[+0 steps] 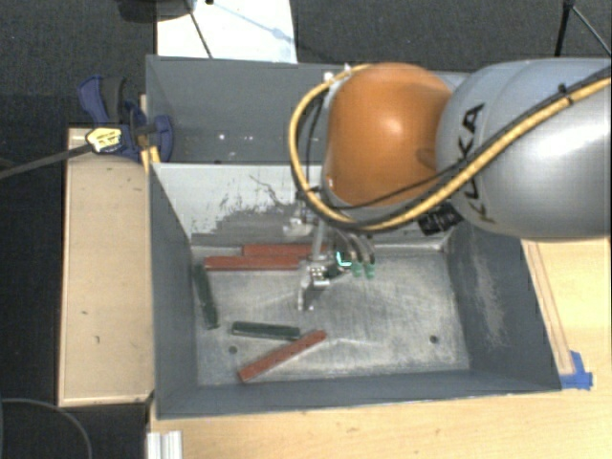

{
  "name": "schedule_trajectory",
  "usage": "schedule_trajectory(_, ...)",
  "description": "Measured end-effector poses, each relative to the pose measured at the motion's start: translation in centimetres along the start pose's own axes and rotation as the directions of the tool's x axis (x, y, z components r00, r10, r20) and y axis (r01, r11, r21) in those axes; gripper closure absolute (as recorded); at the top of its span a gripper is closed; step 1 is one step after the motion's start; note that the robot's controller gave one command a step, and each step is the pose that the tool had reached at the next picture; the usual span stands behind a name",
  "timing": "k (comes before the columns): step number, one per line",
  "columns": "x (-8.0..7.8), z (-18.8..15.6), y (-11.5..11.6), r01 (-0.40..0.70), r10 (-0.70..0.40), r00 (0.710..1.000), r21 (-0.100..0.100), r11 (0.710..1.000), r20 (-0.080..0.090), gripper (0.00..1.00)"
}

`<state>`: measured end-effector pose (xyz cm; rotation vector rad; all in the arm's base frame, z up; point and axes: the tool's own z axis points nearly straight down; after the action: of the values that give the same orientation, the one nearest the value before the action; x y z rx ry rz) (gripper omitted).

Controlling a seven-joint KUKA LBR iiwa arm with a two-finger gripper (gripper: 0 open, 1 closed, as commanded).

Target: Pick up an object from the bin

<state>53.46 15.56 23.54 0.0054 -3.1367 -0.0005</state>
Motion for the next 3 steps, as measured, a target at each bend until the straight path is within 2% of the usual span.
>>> schedule_trajectory(1, -0.2, -0.4, -0.1, -0.005, 0.005, 1.0, -0.001, 1.0, 0.008, 0.0)
schedule_trajectory(2, 1.7, 6.5, 2.4, 0.034, -0.034, 0.999, -0.002, 0.999, 0.011, 0.0)
schedule_trajectory(3, 3.6, 8.1, 5.4, -0.101, 0.101, 0.995, 0.0, 0.995, 0.003, 0.0)
